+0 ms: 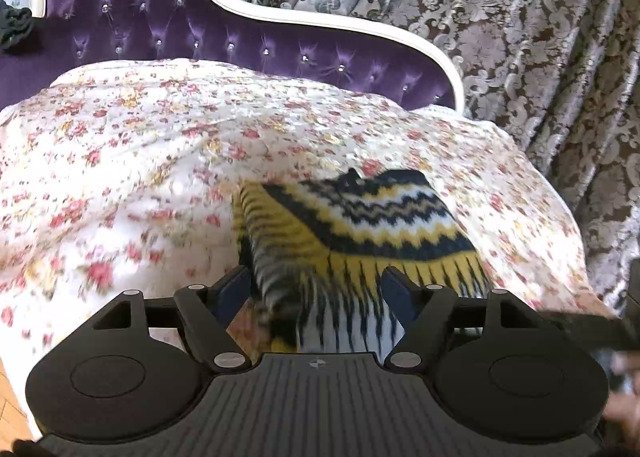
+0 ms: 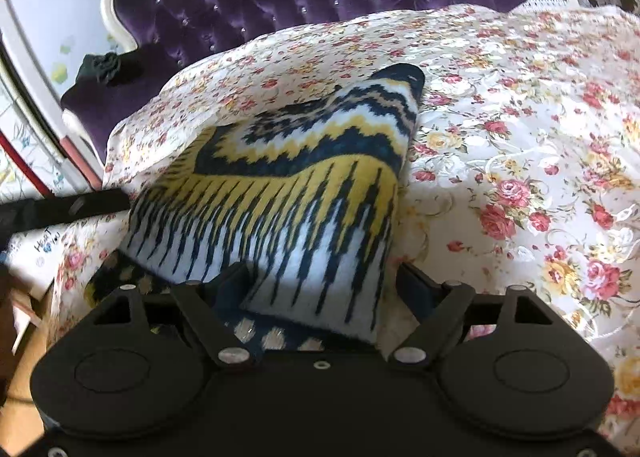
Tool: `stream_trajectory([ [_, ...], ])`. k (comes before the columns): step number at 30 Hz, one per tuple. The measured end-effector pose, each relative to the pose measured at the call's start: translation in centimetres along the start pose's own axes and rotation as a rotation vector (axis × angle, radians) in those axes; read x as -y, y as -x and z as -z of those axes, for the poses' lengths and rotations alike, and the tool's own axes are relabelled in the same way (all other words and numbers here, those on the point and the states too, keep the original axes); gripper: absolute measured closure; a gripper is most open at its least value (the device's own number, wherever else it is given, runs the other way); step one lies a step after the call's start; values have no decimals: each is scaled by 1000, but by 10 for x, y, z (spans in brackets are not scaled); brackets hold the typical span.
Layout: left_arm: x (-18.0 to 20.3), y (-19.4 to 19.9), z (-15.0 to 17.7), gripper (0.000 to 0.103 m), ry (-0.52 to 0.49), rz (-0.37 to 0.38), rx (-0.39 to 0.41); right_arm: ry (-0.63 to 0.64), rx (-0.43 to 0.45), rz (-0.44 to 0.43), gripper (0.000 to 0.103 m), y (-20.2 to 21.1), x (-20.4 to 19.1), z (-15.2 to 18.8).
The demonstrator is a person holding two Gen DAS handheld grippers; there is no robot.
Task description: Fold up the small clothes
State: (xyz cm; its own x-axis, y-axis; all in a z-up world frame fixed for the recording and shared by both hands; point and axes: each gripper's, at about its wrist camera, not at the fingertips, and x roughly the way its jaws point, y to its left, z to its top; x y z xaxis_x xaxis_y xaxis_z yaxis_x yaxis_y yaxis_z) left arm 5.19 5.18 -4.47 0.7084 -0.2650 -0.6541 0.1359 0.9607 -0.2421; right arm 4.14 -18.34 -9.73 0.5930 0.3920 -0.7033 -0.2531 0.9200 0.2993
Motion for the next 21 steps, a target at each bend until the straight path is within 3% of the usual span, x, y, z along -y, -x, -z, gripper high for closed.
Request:
stream_trajectory([
  [3, -3, -15, -2, 32, 1, -50, 13, 15, 25, 13, 19, 9, -4, -3],
  [6, -13, -35, 4, 32, 10, -124, -43, 21, 93, 37, 12, 22, -5, -12],
  [8, -21, -45, 9, 27, 29, -120, -84, 19, 140, 67, 9, 26, -2, -21],
  [12, -26, -45, 14, 21, 34, -120, -75, 5, 188, 154, 9, 13, 11, -41],
  [15, -26, -45, 15, 20, 30, -123, -74, 20, 167, 252, 8, -11, 23, -53],
  [19, -21, -48, 17, 20, 10, -134, -72, 29, 95, 306, 2, -40, 36, -51],
  [21, -20, -49, 17, 20, 1, -144, -73, 40, 110, 310, 2, -46, 36, -44],
])
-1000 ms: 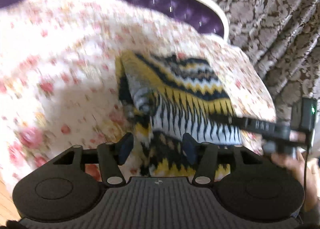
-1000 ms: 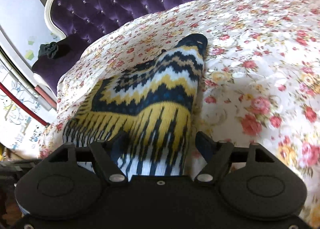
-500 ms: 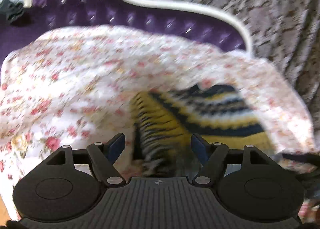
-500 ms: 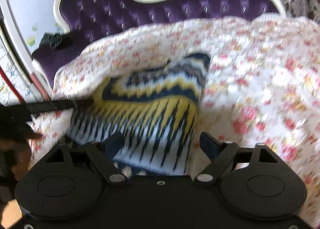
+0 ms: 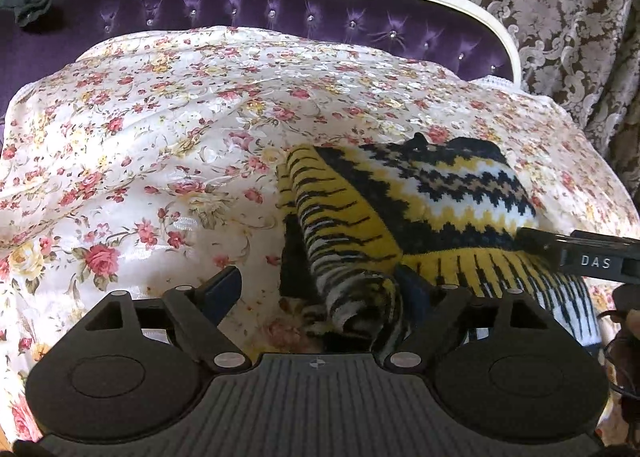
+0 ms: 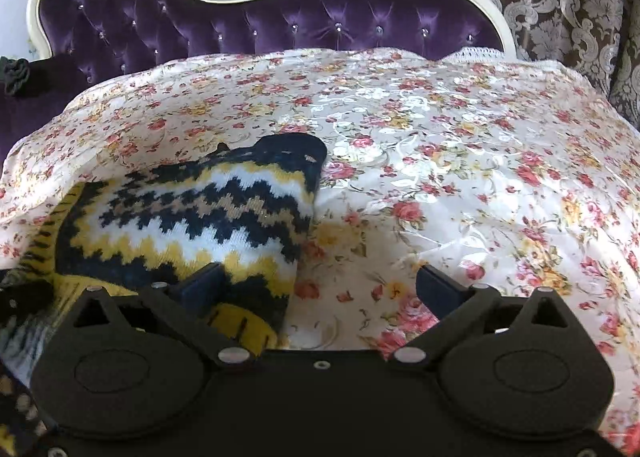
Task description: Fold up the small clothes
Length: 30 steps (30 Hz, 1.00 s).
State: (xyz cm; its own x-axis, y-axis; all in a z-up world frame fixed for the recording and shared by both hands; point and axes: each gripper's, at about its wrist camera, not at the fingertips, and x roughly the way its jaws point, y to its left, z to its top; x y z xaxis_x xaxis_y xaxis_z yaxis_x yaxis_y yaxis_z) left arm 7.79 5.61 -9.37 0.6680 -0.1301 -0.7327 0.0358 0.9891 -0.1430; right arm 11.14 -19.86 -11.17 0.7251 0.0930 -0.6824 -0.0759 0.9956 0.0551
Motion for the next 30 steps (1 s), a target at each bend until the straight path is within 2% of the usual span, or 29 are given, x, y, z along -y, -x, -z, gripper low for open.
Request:
stream_trajectory([
  [6, 7, 6, -2, 20, -22, -30, 15, 10, 39, 6, 1, 13, -3, -1],
  [14, 26, 33, 0, 20, -76, -118, 53, -83, 129, -29, 0, 50, -1, 1],
  [23, 39, 73, 11, 20, -73, -115, 108, -110, 112, -30, 0, 93, -7, 21],
  [30, 53, 97, 28, 20, -138, -170, 139, -131, 134, -39, 0, 125, -13, 44],
])
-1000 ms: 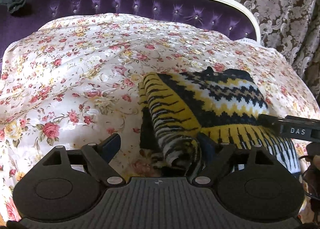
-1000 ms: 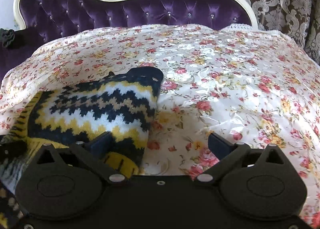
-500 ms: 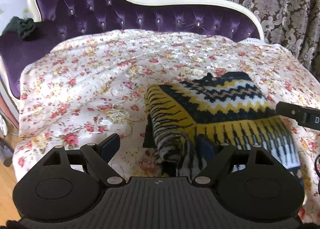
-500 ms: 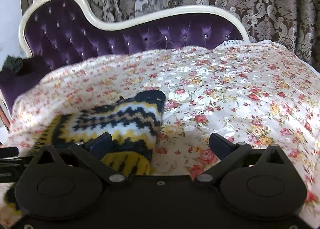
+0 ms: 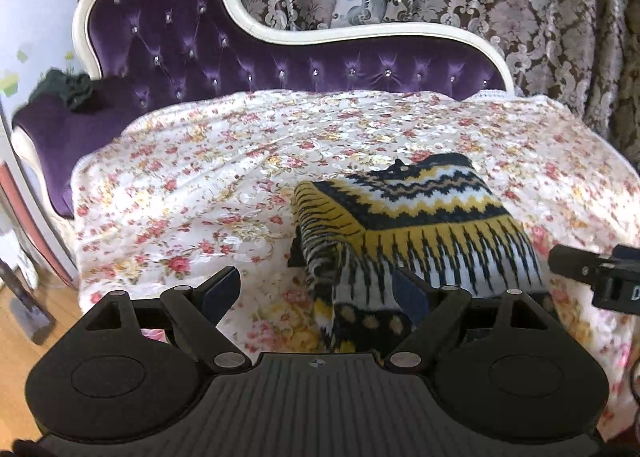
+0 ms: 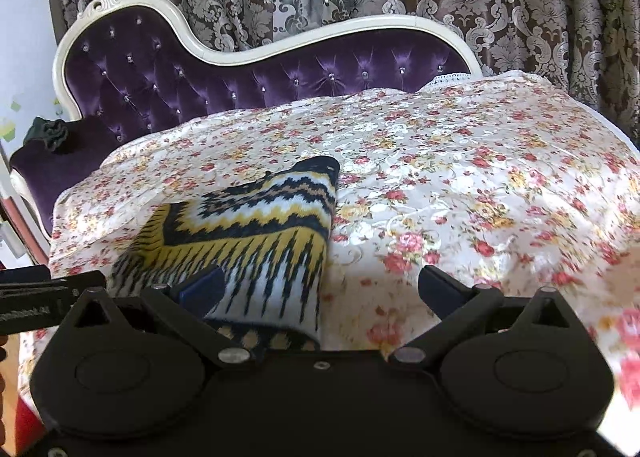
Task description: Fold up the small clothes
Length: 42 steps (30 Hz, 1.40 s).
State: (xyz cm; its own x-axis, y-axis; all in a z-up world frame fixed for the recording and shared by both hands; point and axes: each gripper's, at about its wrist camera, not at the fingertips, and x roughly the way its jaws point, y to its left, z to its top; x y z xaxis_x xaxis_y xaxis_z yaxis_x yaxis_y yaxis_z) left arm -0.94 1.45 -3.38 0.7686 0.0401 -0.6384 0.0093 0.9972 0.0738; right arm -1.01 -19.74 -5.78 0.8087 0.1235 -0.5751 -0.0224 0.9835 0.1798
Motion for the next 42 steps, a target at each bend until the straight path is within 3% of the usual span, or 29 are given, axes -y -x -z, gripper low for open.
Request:
stream_trajectory([
  [6, 10, 22, 12, 20, -48, -46, 21, 0, 16, -4, 0, 22, -7, 10],
  [16, 4, 39, 21, 20, 19, 22, -21, 7, -8, -8, 0, 37, -14, 23],
  [23, -3, 37, 28, 20, 75, 42, -81, 84, -42, 58, 0, 46, -26, 28],
  [42, -8, 29, 31, 20, 94, 32, -139, 132, -52, 46, 0, 47, -38, 29],
])
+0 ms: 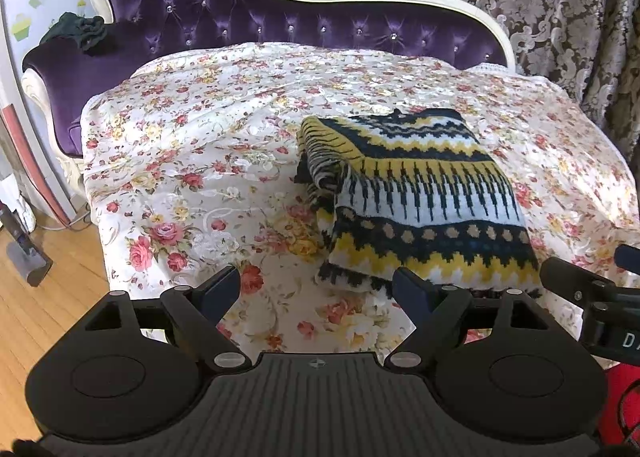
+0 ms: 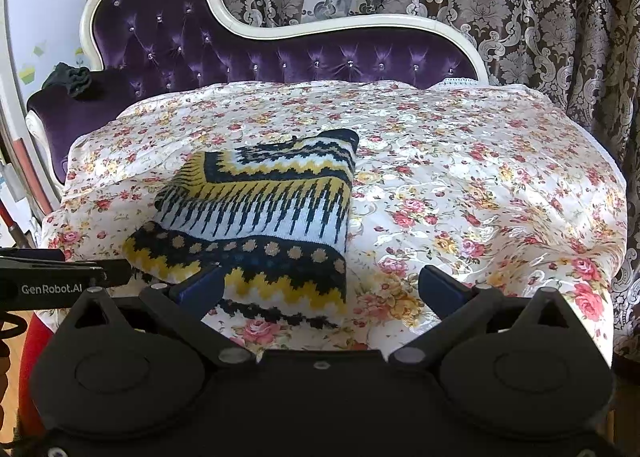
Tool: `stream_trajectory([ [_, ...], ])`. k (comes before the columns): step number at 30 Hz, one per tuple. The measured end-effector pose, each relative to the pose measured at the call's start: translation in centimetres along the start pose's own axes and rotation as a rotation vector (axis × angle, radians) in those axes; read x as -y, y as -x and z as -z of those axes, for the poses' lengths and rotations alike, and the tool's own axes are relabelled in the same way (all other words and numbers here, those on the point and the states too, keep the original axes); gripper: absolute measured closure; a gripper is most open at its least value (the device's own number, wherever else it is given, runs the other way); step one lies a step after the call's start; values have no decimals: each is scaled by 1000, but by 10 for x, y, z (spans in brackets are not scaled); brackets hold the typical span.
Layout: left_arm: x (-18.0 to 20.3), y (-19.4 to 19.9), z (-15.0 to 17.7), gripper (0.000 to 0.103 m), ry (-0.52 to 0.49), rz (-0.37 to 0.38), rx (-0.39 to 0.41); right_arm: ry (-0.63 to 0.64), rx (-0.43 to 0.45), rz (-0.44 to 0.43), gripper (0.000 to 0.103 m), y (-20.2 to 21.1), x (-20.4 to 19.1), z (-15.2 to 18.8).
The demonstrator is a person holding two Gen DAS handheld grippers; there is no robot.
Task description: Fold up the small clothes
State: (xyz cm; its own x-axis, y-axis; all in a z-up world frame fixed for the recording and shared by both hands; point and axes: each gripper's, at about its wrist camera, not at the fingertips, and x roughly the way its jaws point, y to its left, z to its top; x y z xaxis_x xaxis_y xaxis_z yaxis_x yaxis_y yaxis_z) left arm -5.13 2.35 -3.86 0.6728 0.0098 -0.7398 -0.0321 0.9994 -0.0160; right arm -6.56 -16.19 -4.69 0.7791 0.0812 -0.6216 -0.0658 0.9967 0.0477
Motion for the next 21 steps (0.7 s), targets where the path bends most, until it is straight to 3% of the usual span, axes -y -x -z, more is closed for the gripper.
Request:
stream_trajectory([
  [21, 5, -3, 1, 20, -45, -37, -8, -7, -23, -5, 0, -7, 0, 2],
])
